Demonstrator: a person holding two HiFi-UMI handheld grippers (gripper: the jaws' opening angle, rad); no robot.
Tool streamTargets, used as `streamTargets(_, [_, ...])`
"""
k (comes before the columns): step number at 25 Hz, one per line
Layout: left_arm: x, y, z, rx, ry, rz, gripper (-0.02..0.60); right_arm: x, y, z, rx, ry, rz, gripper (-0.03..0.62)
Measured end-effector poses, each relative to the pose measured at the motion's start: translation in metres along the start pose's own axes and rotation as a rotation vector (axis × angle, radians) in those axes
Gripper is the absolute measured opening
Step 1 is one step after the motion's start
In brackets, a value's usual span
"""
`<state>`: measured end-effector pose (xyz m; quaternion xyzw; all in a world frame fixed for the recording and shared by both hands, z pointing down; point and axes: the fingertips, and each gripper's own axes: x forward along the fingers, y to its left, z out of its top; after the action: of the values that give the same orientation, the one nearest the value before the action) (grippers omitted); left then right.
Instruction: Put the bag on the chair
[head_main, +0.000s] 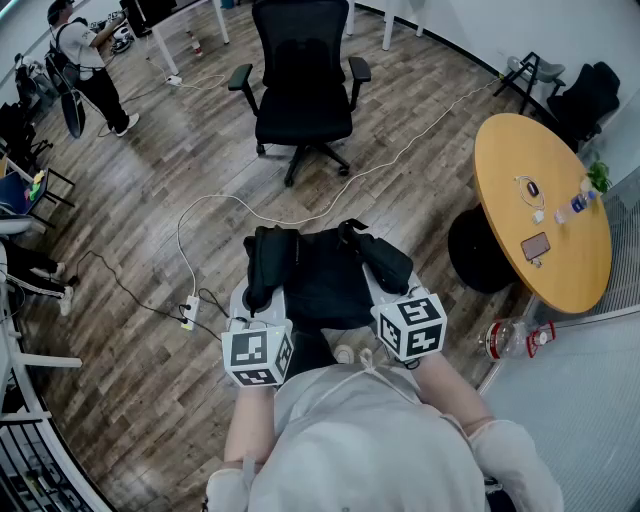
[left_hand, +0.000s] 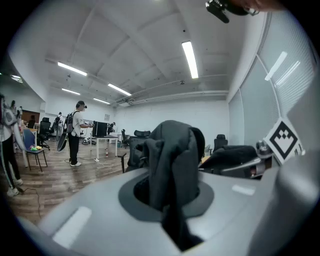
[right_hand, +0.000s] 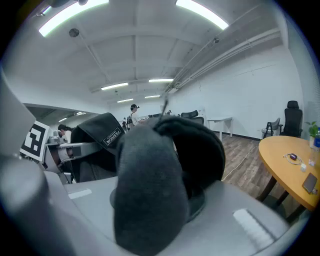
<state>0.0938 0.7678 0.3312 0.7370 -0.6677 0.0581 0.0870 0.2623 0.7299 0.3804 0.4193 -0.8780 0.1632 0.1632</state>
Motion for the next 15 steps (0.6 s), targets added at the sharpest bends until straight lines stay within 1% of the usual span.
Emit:
streamTargets(8, [0.009,0.0,-0.006,0.004,0.01,0.002,0.032,0.009,-0.006,-0.006,0.023,0.004,0.008,0.032])
streamTargets(15, [0.041,0.006,-0.011,-0.004,0.044,-0.013,0.032,0.033,-0.022,-0.005,0.083,0.02,0.007,0.031])
